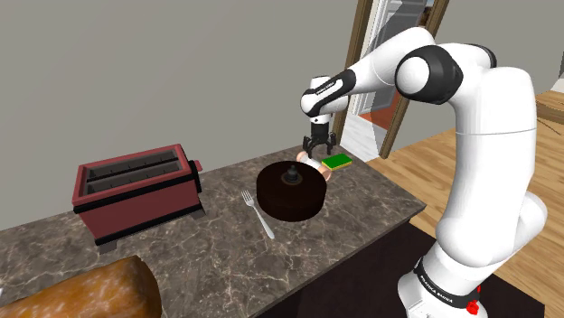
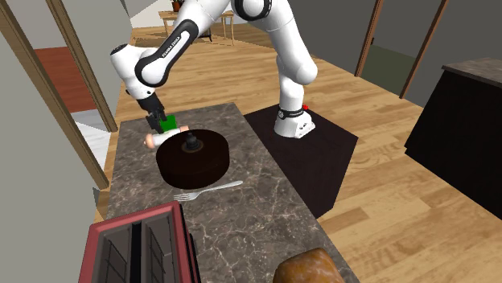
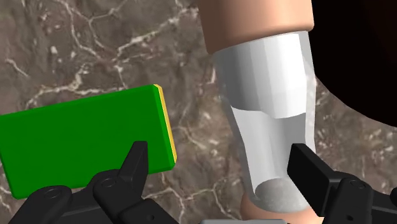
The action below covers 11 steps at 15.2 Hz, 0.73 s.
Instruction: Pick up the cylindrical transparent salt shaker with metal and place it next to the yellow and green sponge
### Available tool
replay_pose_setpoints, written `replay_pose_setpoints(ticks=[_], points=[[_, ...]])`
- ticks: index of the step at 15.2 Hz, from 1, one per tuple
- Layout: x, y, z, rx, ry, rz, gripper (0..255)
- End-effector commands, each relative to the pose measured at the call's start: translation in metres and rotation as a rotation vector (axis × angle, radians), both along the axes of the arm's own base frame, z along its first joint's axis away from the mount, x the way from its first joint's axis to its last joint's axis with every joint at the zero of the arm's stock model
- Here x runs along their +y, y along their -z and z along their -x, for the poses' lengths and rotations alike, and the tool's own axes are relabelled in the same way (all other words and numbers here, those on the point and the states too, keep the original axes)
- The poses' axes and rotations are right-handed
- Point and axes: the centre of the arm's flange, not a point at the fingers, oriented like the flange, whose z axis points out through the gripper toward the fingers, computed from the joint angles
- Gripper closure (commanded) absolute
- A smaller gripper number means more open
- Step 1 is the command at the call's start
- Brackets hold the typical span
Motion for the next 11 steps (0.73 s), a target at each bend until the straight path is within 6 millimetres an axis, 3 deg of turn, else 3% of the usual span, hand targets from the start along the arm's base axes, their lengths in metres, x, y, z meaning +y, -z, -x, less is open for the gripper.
replay_pose_setpoints(ticks=[1, 10, 11], points=[[0.0027, 0.0287, 0.0043, 0.022, -0.001, -0.007, 0], [0.0029, 0.0317, 0.005, 0.022, -0.001, -0.007, 0], [0.0029, 0.033, -0.0009, 0.022, -0.001, -0.007, 255]])
